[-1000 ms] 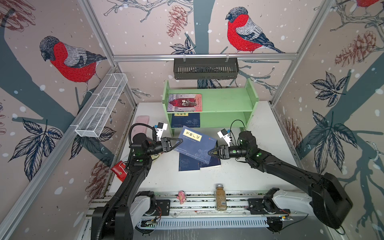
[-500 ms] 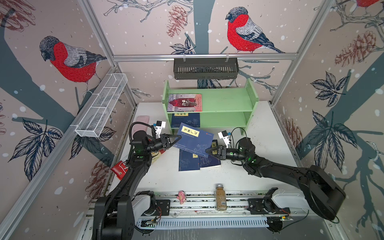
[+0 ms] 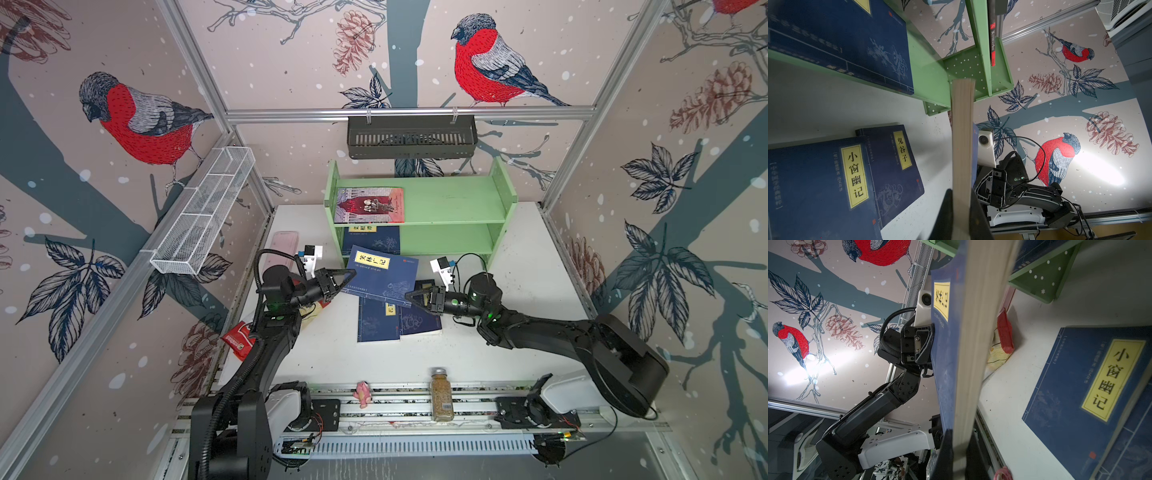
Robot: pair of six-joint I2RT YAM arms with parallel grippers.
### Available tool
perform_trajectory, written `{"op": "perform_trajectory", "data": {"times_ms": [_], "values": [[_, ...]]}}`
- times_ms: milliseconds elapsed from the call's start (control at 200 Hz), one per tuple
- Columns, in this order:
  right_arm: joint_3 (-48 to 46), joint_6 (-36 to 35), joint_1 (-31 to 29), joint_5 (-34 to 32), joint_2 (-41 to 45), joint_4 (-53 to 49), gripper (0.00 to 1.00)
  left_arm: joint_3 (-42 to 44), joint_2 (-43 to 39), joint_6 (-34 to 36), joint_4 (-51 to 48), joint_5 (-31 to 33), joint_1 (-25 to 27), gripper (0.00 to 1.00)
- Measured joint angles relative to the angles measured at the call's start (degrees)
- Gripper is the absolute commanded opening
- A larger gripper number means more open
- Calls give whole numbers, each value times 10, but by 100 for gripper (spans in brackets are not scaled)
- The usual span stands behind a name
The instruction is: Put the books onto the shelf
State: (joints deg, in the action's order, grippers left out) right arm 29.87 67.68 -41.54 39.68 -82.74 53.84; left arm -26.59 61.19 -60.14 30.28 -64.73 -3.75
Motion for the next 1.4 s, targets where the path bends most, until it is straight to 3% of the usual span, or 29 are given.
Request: {"op": "perform_trajectory", "data": {"times_ms": [45,425,850,1401], "values": [[5,0,2,3,-6,0,4,-1,2,3,-7,3,-3,0],[50,-3,49,38,-32,-15,2,-12,7,66,-87,22,-42,41],[86,-17,90,85,-84,-33,2,-15,-16,121,-144,48,-54,42],[158,-16,123,140,-169,-34,2,-18,-19,120,-142,45,-59,42]]}}
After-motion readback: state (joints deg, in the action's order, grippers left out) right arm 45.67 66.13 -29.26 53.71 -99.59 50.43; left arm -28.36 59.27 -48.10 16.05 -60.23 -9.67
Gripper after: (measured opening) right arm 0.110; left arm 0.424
